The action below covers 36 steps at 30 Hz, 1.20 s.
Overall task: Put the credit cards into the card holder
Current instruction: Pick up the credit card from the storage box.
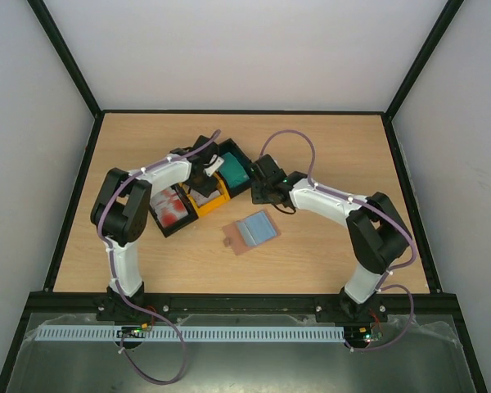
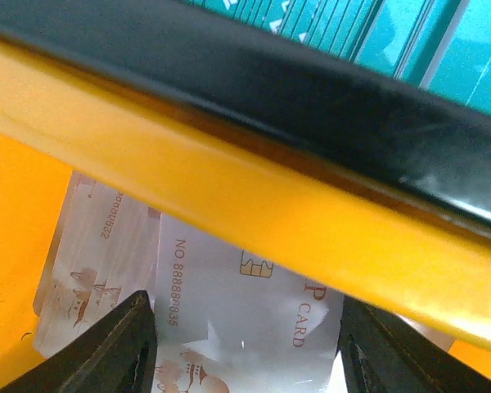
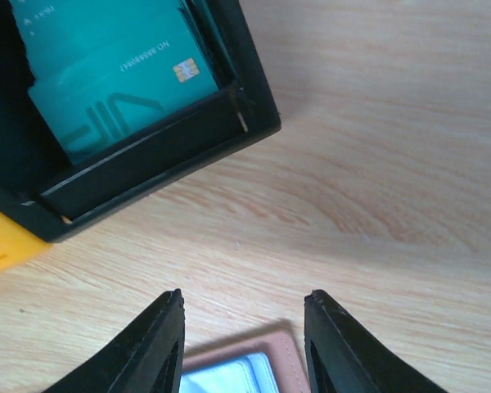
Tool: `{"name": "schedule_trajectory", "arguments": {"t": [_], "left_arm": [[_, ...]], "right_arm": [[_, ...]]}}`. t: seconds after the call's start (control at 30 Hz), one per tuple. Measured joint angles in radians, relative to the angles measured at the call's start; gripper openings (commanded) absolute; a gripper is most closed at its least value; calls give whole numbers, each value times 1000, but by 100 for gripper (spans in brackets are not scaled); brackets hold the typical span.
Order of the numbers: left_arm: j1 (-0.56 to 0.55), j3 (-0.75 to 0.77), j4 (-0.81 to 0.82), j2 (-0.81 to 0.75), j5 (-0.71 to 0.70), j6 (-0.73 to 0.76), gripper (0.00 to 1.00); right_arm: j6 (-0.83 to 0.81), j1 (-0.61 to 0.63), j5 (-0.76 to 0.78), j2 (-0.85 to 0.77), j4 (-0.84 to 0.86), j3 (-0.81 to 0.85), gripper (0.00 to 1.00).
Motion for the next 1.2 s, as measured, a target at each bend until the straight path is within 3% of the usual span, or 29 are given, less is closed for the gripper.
{"name": "schedule_trajectory", "arguments": {"t": [0.17, 0.77, 1.2], "left_arm": [[6, -1, 11, -1, 8, -12, 41], [26, 50, -91, -20, 34, -60, 50], [68, 50, -101, -128, 91, -139, 49]], "right_arm": [[-13, 0, 5, 25, -9, 51, 41], [-19, 0, -13, 31, -21, 72, 41], [-17, -56, -233, 31, 58, 93, 46]]}}
